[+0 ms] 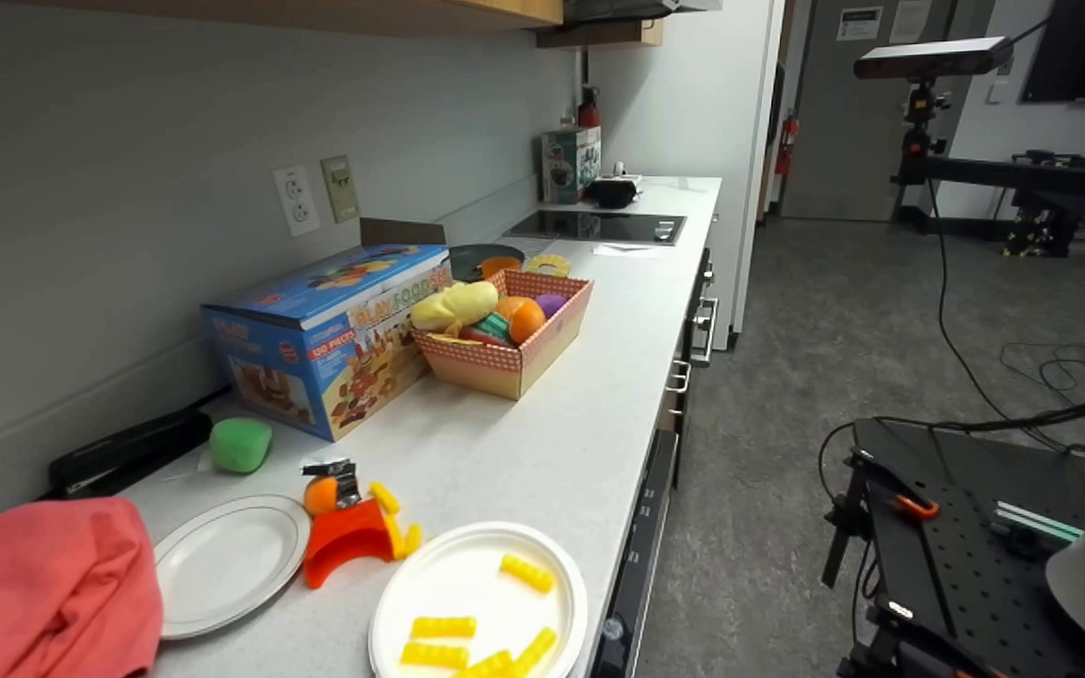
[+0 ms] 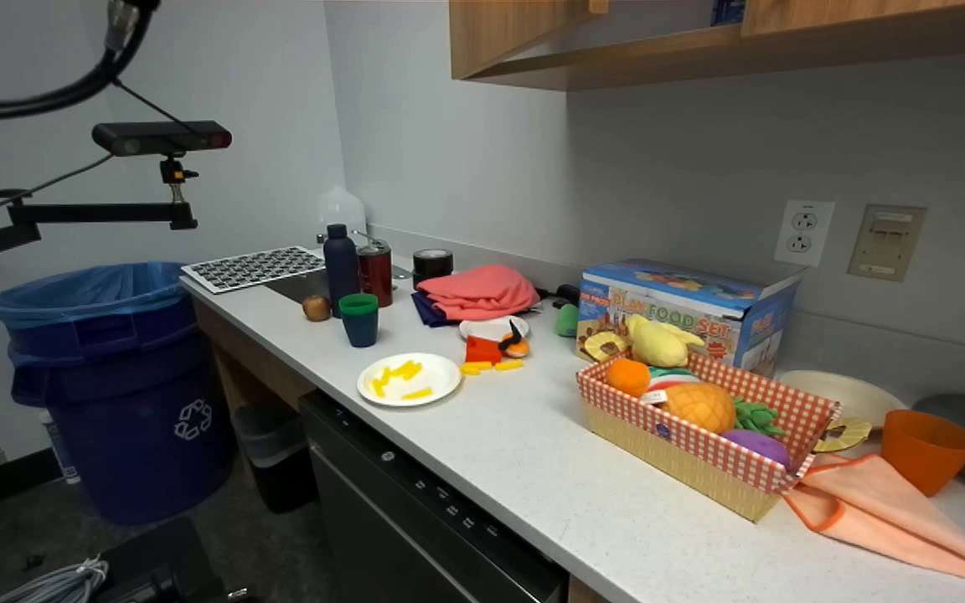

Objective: Open the left cabinet door

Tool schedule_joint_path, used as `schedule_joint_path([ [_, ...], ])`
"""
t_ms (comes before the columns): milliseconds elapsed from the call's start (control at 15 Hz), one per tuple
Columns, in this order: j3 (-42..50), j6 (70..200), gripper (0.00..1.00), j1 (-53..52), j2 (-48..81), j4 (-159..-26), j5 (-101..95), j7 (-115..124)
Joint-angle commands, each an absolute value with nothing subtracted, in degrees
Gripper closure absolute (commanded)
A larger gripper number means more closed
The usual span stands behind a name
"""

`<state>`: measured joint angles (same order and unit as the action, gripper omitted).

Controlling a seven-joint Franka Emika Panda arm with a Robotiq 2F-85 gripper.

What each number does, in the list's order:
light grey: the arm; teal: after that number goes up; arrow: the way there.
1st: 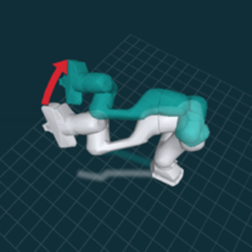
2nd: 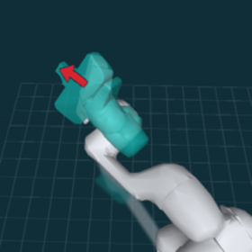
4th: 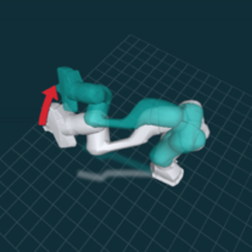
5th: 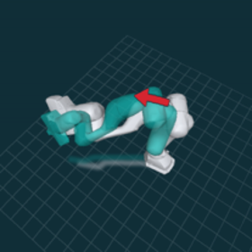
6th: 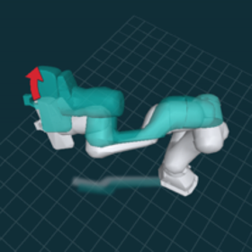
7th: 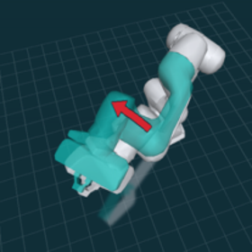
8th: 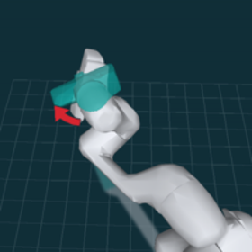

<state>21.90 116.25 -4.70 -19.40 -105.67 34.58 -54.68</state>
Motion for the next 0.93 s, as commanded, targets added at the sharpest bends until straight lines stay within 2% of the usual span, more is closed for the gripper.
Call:
schedule_joint_path([
  [0,20.6,105.1,0.0,-4.2,-20.8,-104.3,39.0,-55.4],
  [333,19.3,93.4,0.0,-1.9,-23.2,-104.9,37.8,-54.0],
  [867,15.1,88.6,0.0,-2.2,-27.3,-105.7,38.0,-55.4],
])
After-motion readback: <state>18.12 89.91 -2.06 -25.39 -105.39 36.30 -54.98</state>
